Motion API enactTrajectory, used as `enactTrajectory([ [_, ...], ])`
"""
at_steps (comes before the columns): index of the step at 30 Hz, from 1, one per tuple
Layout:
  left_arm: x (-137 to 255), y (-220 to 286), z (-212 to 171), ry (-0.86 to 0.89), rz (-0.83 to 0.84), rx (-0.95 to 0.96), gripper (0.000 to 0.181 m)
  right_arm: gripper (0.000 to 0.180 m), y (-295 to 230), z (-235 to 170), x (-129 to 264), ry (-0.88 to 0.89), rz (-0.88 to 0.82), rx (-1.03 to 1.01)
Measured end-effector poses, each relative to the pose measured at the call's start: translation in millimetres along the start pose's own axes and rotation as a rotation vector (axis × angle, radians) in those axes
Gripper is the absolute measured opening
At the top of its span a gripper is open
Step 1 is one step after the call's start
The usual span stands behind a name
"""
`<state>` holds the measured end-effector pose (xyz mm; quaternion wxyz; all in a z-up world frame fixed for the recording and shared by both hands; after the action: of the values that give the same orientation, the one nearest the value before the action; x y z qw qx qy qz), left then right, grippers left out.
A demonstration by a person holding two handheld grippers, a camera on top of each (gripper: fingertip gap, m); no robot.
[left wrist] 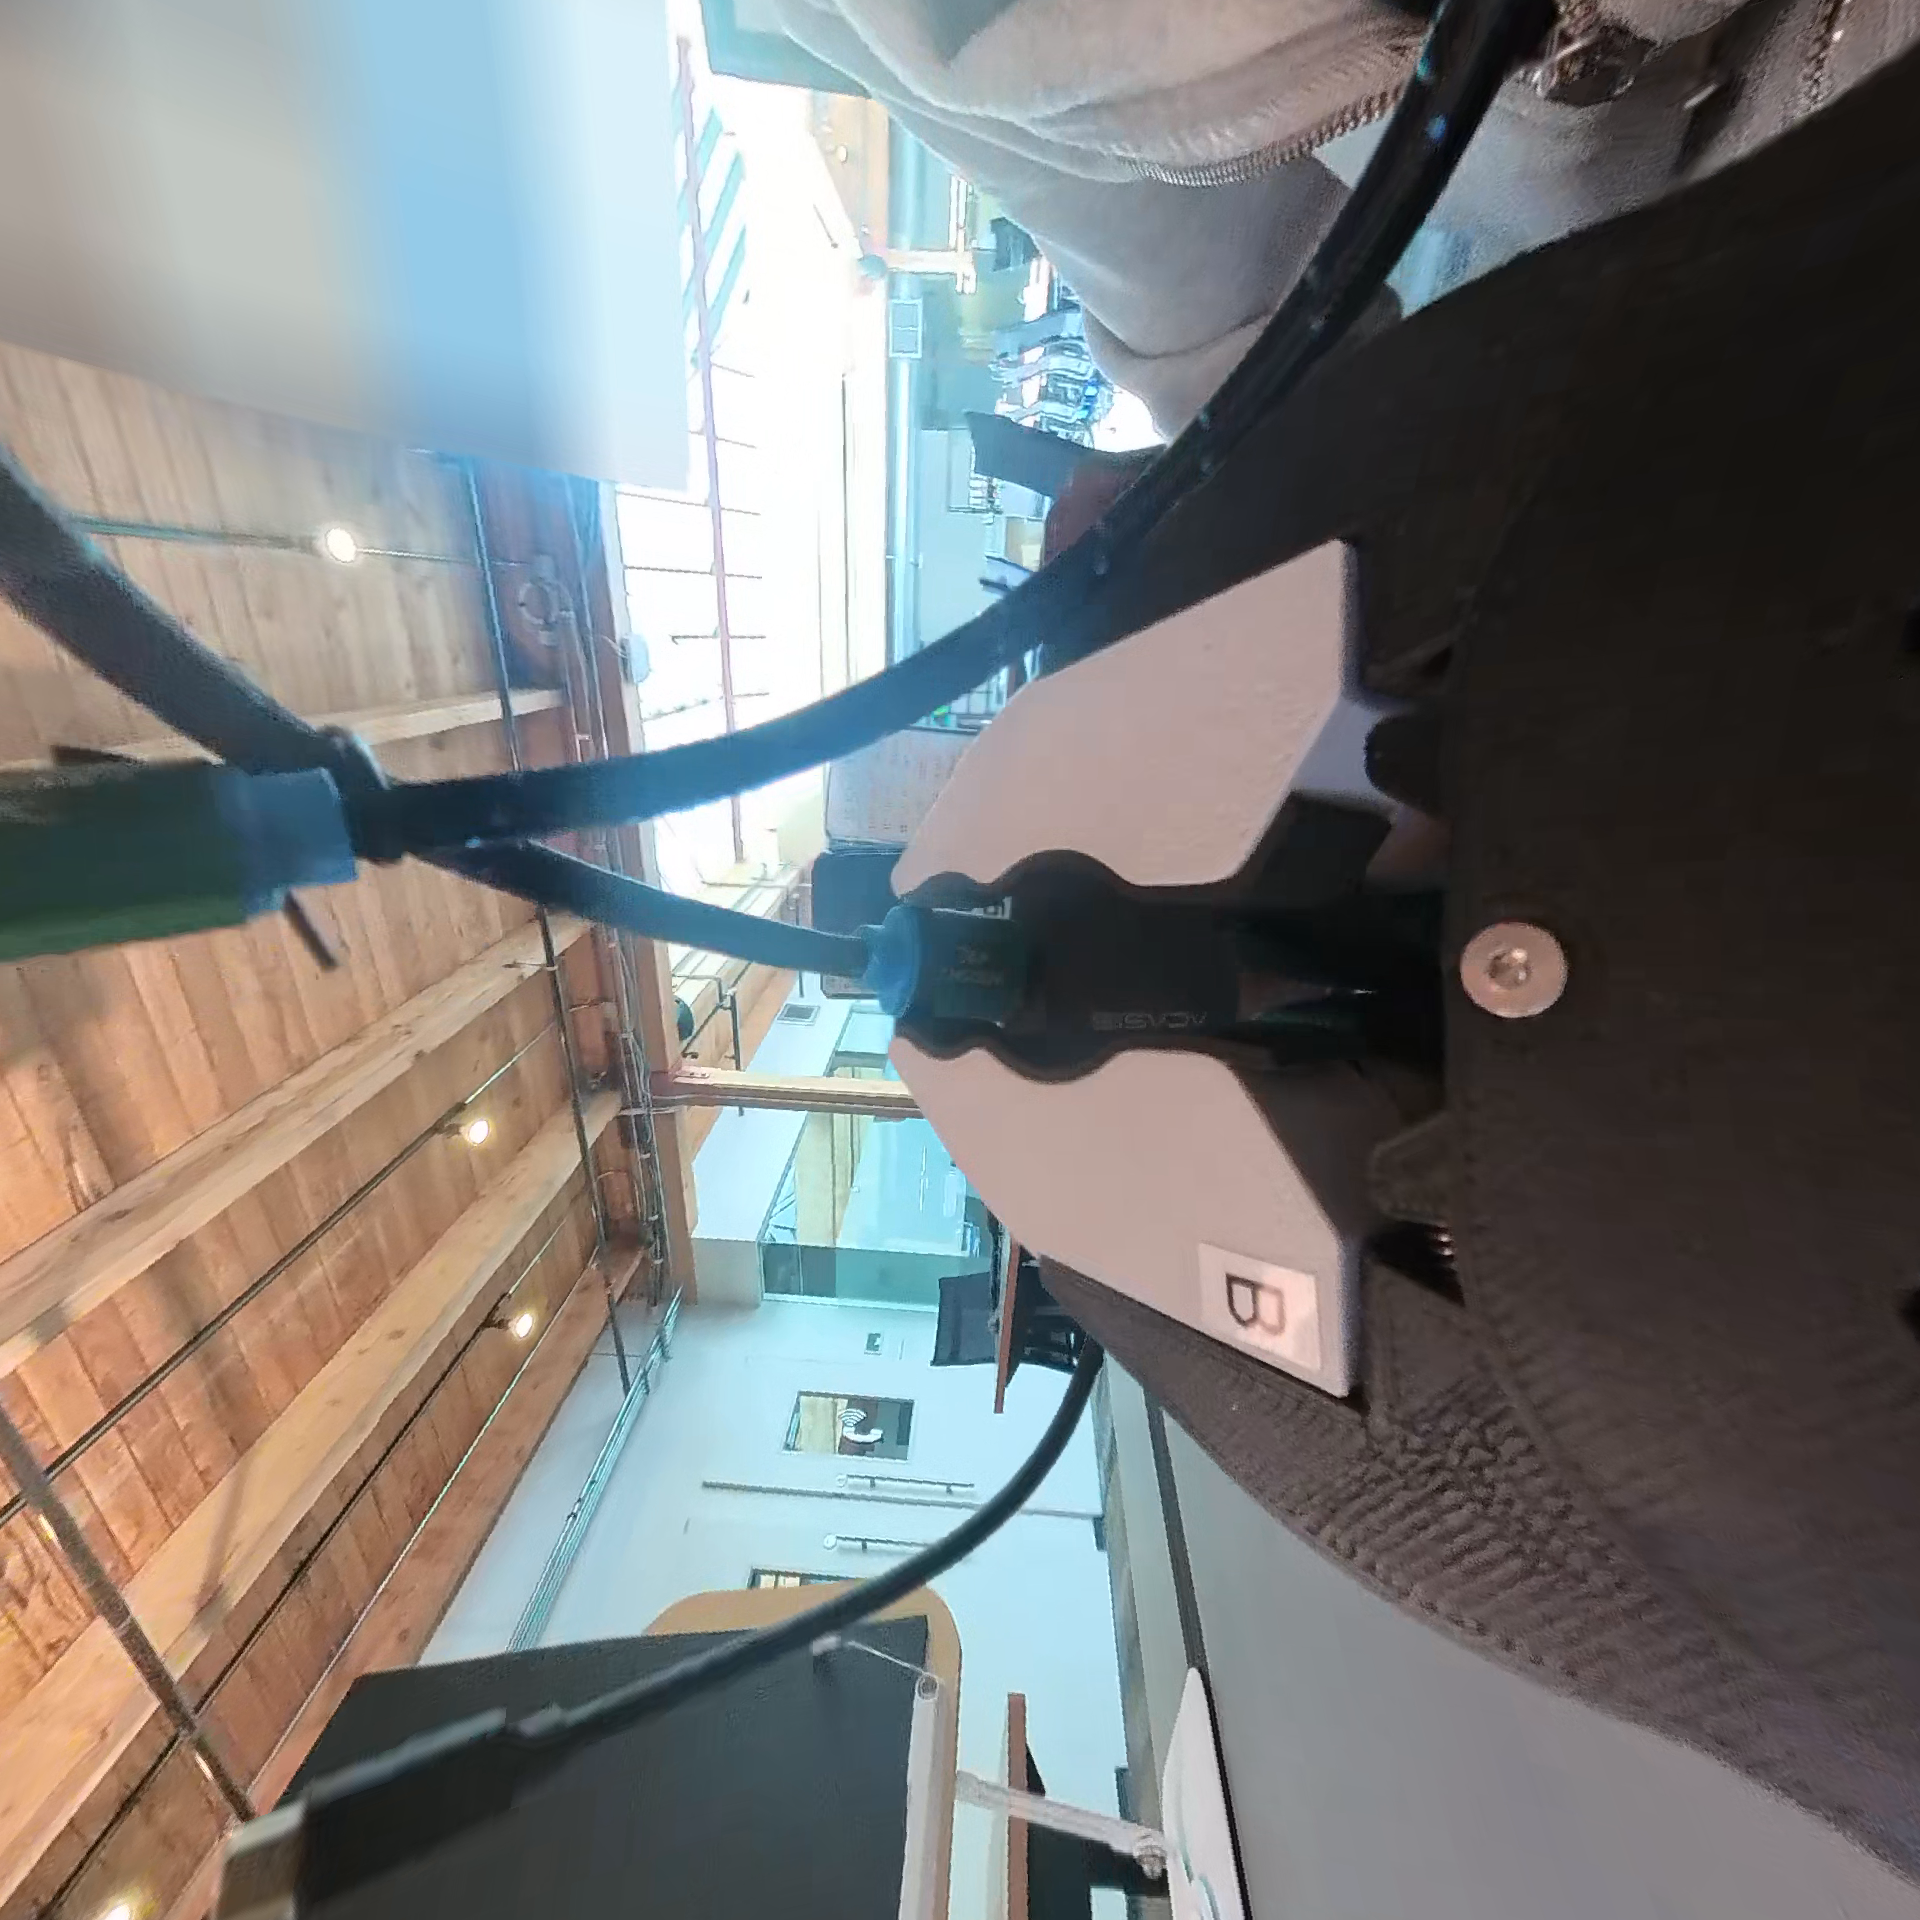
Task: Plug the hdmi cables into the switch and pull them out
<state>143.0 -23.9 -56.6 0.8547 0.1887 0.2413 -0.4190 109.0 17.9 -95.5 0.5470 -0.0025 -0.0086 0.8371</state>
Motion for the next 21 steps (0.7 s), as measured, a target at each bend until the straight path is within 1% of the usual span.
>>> enactTrajectory([
  [1, 0.6, 0.2, 0.9, 0.005, -0.006, 0.005, 0.018, 0.067, 0.6, -1.2, -2.2, -0.005, -0.007, -0.005],
  [3, 0.9, 2.3, 0.9, 0.004, -0.023, 0.003, 0.018, 0.079, 2.8, -6.3, -6.4, -0.042, -0.027, -0.02],
  [5, -0.3, 5.2, -2.1, -0.015, -0.035, -0.015, 0.02, 0.083, 2.5, -13.1, -10.6, -0.084, -0.017, -0.047],
  [6, -1.2, 6.2, -4.1, -0.028, -0.038, -0.023, 0.019, 0.081, 0.4, -16.1, -13.4, -0.097, 0.004, -0.063],
  [7, -1.9, 6.7, -5.8, -0.038, -0.039, -0.028, 0.018, 0.071, -3.5, -18.2, -16.8, -0.102, 0.036, -0.074],
  [8, -2.3, 7.2, -6.4, -0.042, -0.042, -0.03, 0.019, 0.067, -7.2, -18.8, -20.3, -0.097, 0.06, -0.08],
  [11, -3.0, 8.7, -7.3, -0.054, -0.054, -0.032, 0.019, 0.066, -9.7, -19.6, -26.3, -0.08, 0.063, -0.068],
  [14, -3.8, 9.1, -8.3, -0.074, -0.055, -0.049, 0.019, 0.066, -9.6, -18.9, -24.4, -0.072, 0.058, -0.048],
  [18, -2.7, 8.4, -5.5, -0.111, -0.052, -0.116, 0.019, 0.065, -8.9, -15.0, -21.8, -0.063, 0.026, -0.012],
  [20, -2.0, 7.3, -6.7, -0.143, -0.044, -0.153, 0.021, 0.065, -7.6, -12.0, -21.2, -0.042, 0.018, -0.025],
  [21, -2.6, 7.3, -7.4, -0.148, -0.039, -0.161, 0.018, 0.065, -7.1, -12.3, -21.5, -0.044, 0.015, -0.027],
])
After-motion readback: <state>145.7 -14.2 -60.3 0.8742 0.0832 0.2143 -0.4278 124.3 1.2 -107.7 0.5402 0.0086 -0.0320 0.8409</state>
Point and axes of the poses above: each gripper's, where its closed fingertips meet, x back along the fingers, z out of its top, y = z × x across the jaws, the point moved 2 cm from there along x, back along the fingers, and after that the axes turned 6 degrees about z, right-handed, at the moved point
